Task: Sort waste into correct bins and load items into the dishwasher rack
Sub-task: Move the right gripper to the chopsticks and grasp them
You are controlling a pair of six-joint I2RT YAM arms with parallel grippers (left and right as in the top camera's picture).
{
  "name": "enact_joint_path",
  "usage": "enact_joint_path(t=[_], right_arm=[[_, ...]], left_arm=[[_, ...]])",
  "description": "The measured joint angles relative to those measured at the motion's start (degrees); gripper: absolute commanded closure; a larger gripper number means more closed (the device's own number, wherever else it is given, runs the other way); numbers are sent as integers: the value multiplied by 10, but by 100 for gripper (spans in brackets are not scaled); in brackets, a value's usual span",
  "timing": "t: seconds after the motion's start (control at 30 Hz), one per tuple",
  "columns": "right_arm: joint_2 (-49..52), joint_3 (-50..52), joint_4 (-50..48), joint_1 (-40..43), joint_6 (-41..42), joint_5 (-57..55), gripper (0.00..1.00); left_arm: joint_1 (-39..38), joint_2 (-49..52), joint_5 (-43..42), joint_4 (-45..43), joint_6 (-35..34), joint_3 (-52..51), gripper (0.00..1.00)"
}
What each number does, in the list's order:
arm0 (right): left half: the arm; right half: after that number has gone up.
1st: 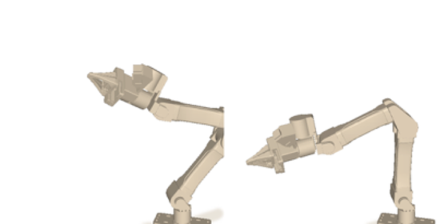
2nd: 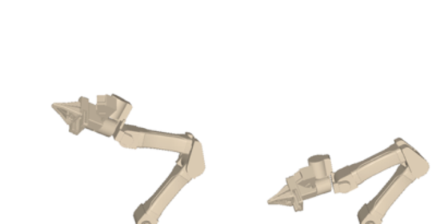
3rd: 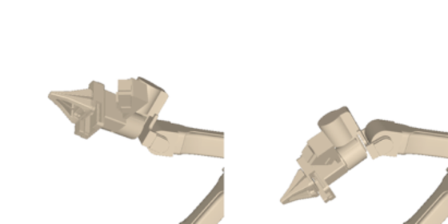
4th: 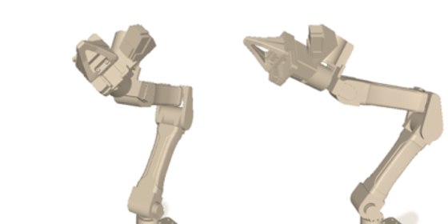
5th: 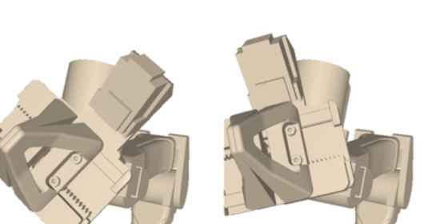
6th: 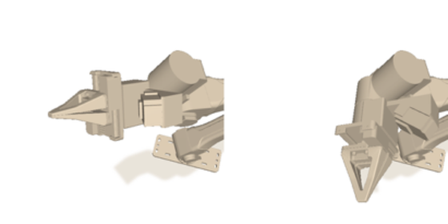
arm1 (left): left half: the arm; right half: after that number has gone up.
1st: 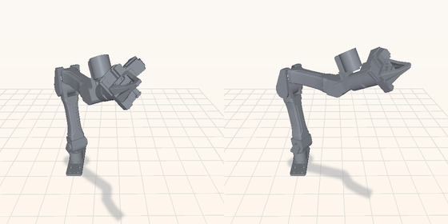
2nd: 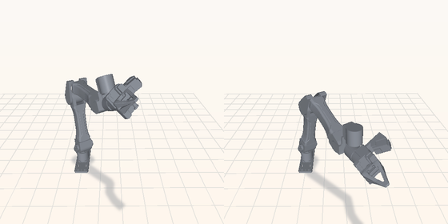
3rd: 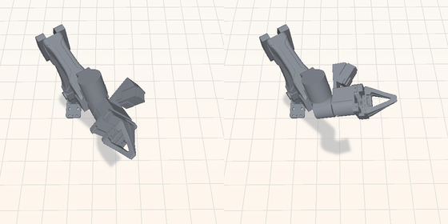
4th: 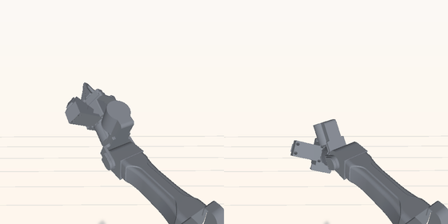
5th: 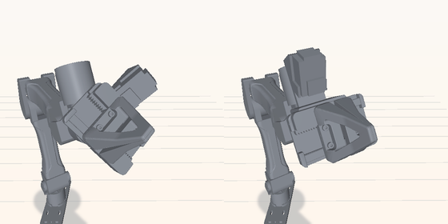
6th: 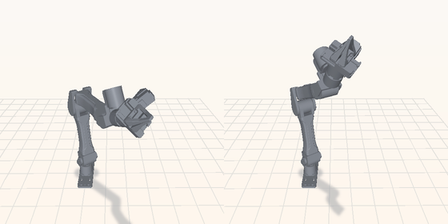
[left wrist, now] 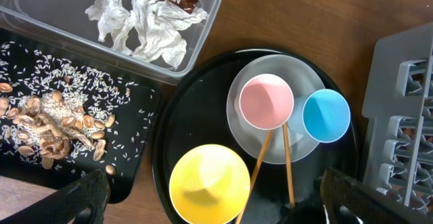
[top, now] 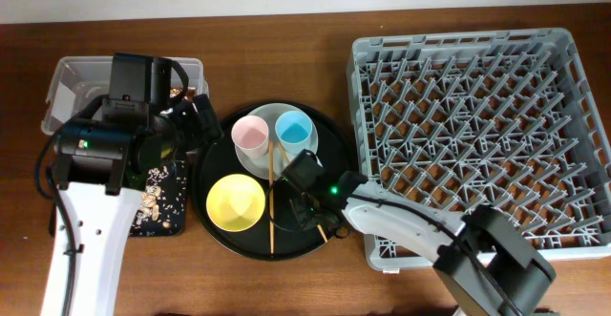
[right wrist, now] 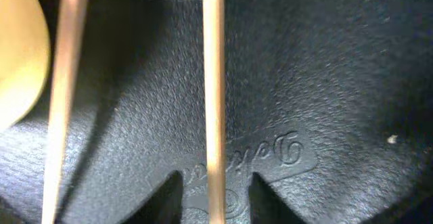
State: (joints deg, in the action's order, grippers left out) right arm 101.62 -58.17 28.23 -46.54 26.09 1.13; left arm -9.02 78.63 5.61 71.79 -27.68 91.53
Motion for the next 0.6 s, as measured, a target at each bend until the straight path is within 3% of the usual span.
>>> enact_joint_path(t=[0.27, 0.37, 0.53, 0.6], right_arm=[[1, 0, 37, 0, 12, 14, 78], [1, 0, 38, 0, 14, 26, 91], [1, -4, 47, 0, 20, 53, 92], [3, -38, 97, 0, 18, 66, 96]], left_arm=[[0, 0, 0, 0, 0, 0, 1], [0, 0, 0, 0, 0, 0, 1], [0, 0, 0, 0, 0, 0, 1], [0, 0, 0, 0, 0, 0, 1]])
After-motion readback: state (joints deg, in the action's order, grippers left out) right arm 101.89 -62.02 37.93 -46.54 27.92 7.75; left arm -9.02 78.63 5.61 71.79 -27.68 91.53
